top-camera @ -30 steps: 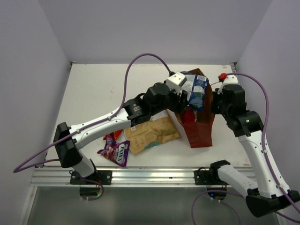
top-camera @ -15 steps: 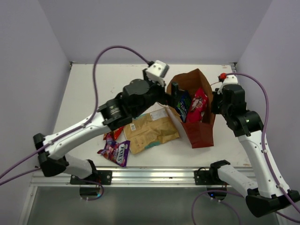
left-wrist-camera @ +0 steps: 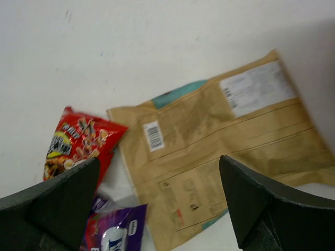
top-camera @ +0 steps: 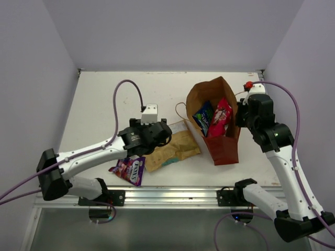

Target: Place the snacks into the paper bag

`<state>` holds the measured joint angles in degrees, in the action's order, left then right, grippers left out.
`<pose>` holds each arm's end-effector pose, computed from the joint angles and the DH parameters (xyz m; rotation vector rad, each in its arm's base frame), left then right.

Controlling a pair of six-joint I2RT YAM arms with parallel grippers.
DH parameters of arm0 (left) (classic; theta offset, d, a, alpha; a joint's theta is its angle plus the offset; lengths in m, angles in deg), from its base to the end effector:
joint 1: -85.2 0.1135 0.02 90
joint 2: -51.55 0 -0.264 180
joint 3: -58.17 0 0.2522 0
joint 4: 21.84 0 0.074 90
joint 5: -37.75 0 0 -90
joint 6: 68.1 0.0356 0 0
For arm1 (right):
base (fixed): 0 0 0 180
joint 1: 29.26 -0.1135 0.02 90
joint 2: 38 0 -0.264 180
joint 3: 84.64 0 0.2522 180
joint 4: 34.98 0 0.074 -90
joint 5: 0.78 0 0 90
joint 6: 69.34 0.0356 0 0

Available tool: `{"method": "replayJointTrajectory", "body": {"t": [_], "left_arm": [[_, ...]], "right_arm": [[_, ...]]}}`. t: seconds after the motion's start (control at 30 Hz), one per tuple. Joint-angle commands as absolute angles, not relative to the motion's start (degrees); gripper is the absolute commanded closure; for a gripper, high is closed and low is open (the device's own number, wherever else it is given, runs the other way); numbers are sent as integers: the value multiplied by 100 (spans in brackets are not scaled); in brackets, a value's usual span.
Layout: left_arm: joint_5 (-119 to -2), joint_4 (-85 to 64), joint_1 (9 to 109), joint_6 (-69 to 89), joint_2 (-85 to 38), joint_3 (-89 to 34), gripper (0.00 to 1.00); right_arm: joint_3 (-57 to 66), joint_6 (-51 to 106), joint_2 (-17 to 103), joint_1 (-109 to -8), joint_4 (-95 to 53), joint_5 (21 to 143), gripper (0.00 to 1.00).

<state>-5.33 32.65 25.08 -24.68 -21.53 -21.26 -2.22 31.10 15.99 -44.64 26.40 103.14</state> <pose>0.1518 -0.2120 0.3207 -0.0975 2.1038 -0.0993 0.1736 0.0389 0.3881 0.0492 2.1264 0.0052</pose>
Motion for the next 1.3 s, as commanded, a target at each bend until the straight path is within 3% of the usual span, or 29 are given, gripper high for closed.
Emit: {"method": "replayJointTrajectory", "body": {"t": [0.0,0.17,0.4,0.83,1.07,1.2,1.23,1.27], "left_arm": [[-276,4850,2587,-3952,-2420,-1896,0],[-522,4712,2657,-4401,-2422,-1081,0],[-1137,3202,3395,-3752,-1930,230,0],[-1199,1539,4072,-2591,-2543,741,1],[-1244,1441,4372,-2643,-2755,838,33],[-1129,1415,4389,-2608,-2808,776,44],[-1094,1398,4389,-2582,-2843,733,50],[-1024,1363,4389,-2565,-2869,698,69]], "right_arm": [[-66,3050,1544,-4464,2563,10179,100],[-110,3041,1447,-4464,2536,10109,100],[-154,3050,1333,-4464,2510,9995,100],[-154,3041,1253,-4464,2554,10021,100],[-171,3033,1288,-4464,2536,10039,100],[-171,3033,1324,-4464,2528,10003,100],[-189,3033,1332,-4464,2519,10003,100],[-180,3033,1332,-4464,2510,9995,100]]}}
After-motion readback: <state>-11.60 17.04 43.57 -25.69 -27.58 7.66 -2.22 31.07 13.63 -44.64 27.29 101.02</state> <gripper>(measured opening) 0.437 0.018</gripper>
